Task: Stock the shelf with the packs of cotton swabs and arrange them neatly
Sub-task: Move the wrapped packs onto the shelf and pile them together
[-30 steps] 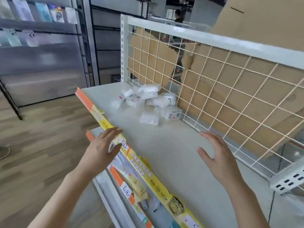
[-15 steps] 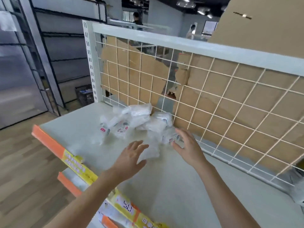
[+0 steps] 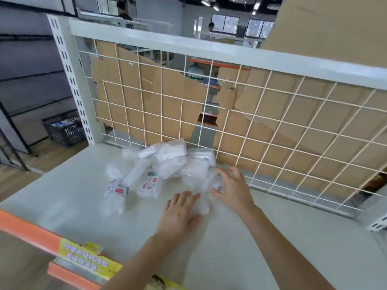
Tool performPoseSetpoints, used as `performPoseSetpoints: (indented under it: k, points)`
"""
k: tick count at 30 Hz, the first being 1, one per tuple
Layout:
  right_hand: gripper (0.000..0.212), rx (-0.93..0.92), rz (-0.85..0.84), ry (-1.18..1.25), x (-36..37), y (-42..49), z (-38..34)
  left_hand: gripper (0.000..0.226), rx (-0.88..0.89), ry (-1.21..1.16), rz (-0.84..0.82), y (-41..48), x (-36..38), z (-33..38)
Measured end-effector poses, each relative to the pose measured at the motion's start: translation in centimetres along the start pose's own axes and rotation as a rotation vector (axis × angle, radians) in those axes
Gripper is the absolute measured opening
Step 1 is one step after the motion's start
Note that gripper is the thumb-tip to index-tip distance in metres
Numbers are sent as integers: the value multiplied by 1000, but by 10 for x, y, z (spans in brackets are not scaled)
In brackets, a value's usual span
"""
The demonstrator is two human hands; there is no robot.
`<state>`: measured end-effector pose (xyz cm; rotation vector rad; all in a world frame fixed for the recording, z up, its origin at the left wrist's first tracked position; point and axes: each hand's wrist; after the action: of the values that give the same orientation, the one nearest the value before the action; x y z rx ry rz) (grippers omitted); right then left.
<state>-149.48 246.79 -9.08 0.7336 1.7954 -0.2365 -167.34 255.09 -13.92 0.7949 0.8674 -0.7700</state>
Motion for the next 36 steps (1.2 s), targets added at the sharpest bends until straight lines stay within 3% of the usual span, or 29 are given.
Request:
performPoseSetpoints:
  k: [4, 9, 11, 17, 20, 29, 36]
  points:
    - [79, 105, -16, -39, -3, -8, -2, 48, 32, -4, 32, 1, 1, -1]
    - [70, 276, -153, -11, -16, -44, 2, 49, 27, 27, 22, 4, -2, -4]
    - [71, 311, -135, 24, -22, -66, 5, 50, 41, 38, 36, 4, -1, -5]
    - [74, 400, 113, 104, -50, -142, 20, 88, -14, -119, -61, -4, -12, -2]
    - [72, 413, 262, 82, -65, -188, 33, 84, 36, -236, -12, -11, -20, 10]
    - [69, 496, 553, 45, -110, -324, 70, 57, 329, -274, -20, -42, -14, 90]
    - [65, 669, 645, 77, -143, -449, 87, 53, 508, -315, -115, -86, 2, 201]
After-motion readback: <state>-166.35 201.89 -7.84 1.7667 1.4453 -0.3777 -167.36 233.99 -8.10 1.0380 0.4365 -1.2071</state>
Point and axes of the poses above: each hand's wrist, its own y-axis towards the middle knuckle, its own x-axis out of the palm, z = x × y
